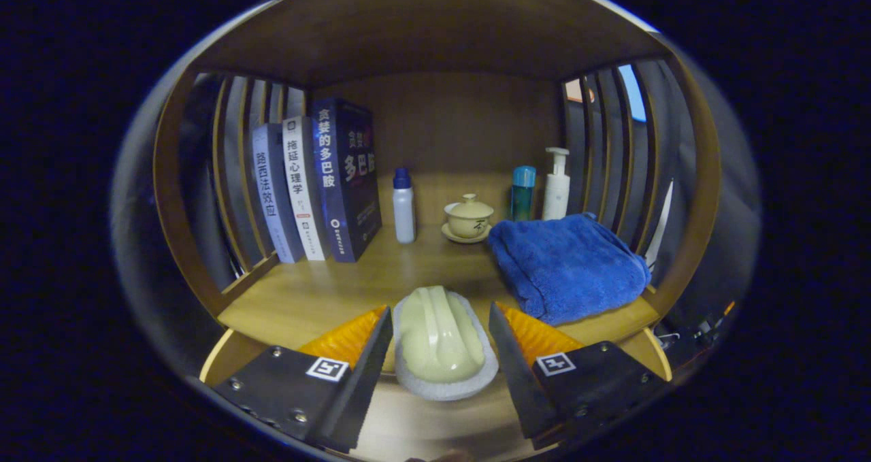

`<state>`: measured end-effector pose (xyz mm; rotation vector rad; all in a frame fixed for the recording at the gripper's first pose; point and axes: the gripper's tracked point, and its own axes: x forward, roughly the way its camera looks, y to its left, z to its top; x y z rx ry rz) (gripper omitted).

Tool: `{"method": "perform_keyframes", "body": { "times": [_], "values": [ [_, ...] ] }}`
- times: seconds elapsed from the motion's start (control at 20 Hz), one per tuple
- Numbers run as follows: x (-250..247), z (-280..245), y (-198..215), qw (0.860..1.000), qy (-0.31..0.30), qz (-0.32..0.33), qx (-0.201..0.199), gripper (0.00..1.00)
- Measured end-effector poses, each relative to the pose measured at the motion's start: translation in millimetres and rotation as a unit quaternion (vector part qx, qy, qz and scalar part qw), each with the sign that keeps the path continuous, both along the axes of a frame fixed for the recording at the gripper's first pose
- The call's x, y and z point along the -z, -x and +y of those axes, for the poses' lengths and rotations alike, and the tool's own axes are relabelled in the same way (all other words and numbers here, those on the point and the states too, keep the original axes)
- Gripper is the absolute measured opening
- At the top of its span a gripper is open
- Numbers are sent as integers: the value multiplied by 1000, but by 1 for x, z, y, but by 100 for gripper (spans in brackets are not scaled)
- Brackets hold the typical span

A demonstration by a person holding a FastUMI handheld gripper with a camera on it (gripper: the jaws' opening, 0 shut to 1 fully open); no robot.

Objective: Pull open the drawer, take out the items inside it, and place them on the countertop above the cabinet.

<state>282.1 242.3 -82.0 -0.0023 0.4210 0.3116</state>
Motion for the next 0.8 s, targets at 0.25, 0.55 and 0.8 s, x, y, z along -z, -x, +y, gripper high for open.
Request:
{"method": "perform_keyframes", "body": {
  "times": [0.25,0.55,0.8],
  "values": [
    [-21,-2,16,996,-39,-85,2,85],
    [-31,-6,16,992,-53,-117,4,85],
    [-33,-4,17,991,-56,-119,-3,85]
  ]
}}
